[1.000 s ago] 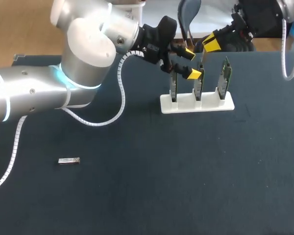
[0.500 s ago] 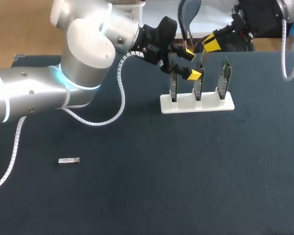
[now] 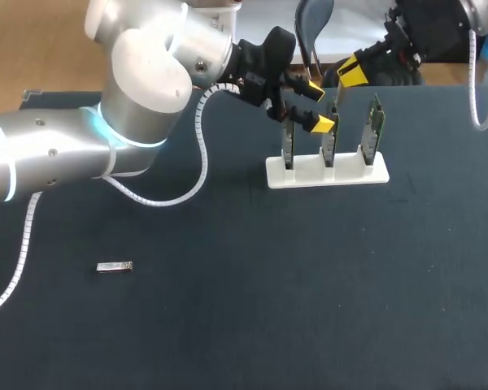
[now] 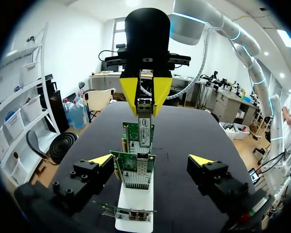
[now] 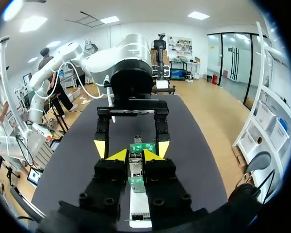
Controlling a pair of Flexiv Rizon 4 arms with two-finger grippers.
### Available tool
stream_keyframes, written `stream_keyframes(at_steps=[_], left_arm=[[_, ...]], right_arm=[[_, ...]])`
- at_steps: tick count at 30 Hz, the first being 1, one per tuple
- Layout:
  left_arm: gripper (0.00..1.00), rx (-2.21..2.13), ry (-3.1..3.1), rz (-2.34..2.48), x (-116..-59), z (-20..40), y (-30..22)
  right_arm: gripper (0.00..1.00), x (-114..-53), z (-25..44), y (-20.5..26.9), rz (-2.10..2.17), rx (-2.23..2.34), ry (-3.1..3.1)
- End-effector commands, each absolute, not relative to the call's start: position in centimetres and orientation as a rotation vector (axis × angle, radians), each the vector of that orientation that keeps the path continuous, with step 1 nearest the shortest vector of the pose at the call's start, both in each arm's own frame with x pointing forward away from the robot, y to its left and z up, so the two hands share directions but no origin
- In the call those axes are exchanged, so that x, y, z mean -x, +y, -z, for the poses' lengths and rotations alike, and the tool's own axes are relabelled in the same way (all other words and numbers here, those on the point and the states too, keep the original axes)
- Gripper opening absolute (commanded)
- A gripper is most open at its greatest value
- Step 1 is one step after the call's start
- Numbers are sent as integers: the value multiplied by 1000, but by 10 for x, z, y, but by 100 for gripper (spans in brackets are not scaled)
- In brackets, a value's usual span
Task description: Pick up the optical module with the left hand, and insert it into the network port with the right hand.
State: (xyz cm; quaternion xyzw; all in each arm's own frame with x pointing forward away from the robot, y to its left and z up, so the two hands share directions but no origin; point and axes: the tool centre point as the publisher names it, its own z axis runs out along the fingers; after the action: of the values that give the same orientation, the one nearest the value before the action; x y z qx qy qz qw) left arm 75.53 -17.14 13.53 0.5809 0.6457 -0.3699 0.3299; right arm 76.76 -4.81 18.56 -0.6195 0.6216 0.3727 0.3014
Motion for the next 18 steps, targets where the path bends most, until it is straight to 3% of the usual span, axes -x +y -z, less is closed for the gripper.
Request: stream_keyframes(at_steps=[1,18], left_arm=[[100,-1526,1692,969,-758,-135,-173],[100,-1526,1692,969,-758,-135,-173]], right_arm=[[0,-767,-186,-44,-963,1665,1655],[0,-770,-178,-40,-925,1729,1660]])
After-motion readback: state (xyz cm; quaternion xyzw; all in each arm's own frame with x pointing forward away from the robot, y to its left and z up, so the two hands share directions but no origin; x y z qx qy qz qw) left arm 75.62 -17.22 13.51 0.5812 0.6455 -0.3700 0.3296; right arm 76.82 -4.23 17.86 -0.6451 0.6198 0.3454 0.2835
